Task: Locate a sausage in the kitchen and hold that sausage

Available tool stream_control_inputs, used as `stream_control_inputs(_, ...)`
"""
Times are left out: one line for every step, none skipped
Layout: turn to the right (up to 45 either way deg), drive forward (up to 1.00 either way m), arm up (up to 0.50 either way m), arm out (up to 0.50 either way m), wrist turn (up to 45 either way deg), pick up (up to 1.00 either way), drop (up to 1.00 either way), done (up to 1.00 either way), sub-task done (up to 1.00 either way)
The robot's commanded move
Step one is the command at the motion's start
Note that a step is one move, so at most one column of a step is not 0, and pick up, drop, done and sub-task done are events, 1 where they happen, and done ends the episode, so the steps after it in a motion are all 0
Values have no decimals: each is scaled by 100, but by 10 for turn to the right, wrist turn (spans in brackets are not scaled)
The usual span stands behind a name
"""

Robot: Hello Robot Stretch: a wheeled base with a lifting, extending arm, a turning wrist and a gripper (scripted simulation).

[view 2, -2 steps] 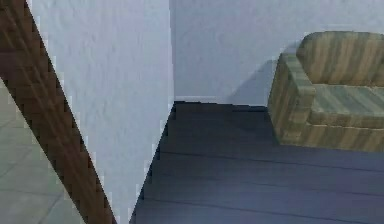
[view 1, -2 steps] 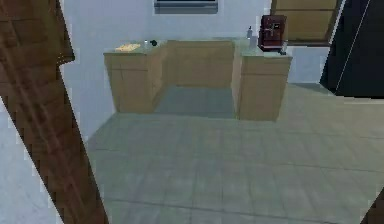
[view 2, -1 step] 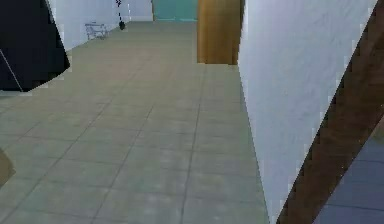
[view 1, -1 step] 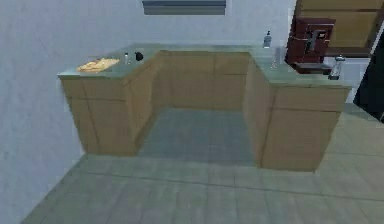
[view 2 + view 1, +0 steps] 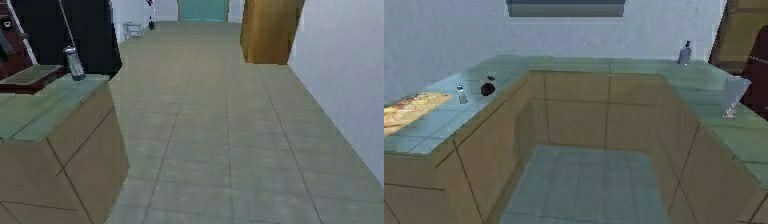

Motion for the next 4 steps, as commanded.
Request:
stream_control_inputs(0, 85, 0, 0, 0, 0, 0, 0, 0)
stream_control_inputs(-450, 0, 0, 0, 0, 0, 0, 0, 0)
stream_control_inputs(-450, 0, 0, 0, 0, 0, 0, 0, 0)
stream_control_inputs(-390, 0, 0, 0, 0, 0, 0, 0, 0)
